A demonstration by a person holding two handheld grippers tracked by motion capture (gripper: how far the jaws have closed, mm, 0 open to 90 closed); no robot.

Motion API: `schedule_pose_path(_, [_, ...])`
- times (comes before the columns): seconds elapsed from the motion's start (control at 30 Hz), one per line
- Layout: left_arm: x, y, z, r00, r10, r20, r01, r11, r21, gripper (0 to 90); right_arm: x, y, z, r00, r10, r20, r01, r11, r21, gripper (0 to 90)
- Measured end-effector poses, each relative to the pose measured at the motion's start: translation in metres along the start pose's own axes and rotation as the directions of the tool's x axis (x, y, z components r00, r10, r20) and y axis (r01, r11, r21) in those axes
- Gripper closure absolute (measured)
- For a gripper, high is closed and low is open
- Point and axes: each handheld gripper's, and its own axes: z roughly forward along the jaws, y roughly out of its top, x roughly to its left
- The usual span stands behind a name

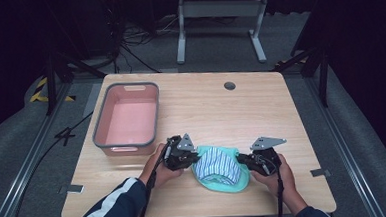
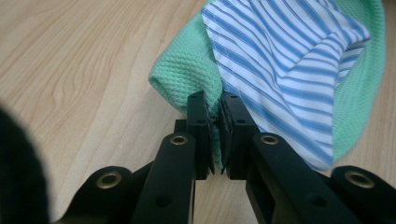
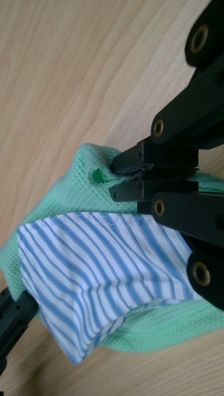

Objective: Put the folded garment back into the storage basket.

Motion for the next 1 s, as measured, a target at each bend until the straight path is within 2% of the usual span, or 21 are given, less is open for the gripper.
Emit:
schedule_pose_path(0.13, [0.002, 0.005, -0.004, 0.9999, 0.009, -0.007, -0.009, 1.0000, -0.001, 83.6, 0.002, 0.009, -0.001, 1.0000, -0.006, -0.001, 0.006, 1.000, -0.005, 86.7])
schedule_pose_path(0.17, [0.002, 0.006, -0.006, 0.9997, 0.007, -0.022, -0.007, 0.9999, -0.007, 83.6, 0.003, 0.011, -0.002, 1.0000, -0.006, -0.003, 0.006, 1.000, -0.006, 86.7])
schedule_pose_path(0.5, [0.010, 0.014, -0.022, 0.9985, 0.000, -0.055, -0.002, 0.9996, -0.027, 83.7, 0.004, 0.032, -0.002, 0.9996, -0.027, -0.004, 0.027, 0.999, -0.021, 87.0])
schedule_pose_path(0.63, [0.013, 0.021, -0.029, 0.9980, 0.012, -0.061, -0.016, 0.9986, -0.051, 83.7, 0.006, 0.040, -0.002, 0.9993, -0.037, -0.004, 0.037, 0.999, -0.033, 87.0])
schedule_pose_path(0.73, [0.014, 0.028, -0.033, 0.9970, 0.030, -0.071, -0.033, 0.9986, -0.041, 83.8, 0.007, 0.049, -0.006, 0.9991, -0.042, 0.000, 0.042, 0.998, -0.051, 86.9])
schedule_pose_path(1.0, [0.023, 0.031, -0.051, 0.9944, 0.011, -0.105, -0.016, 0.9988, -0.046, 83.7, 0.008, 0.072, -0.007, 0.9983, -0.058, -0.002, 0.057, 0.997, -0.050, 86.9])
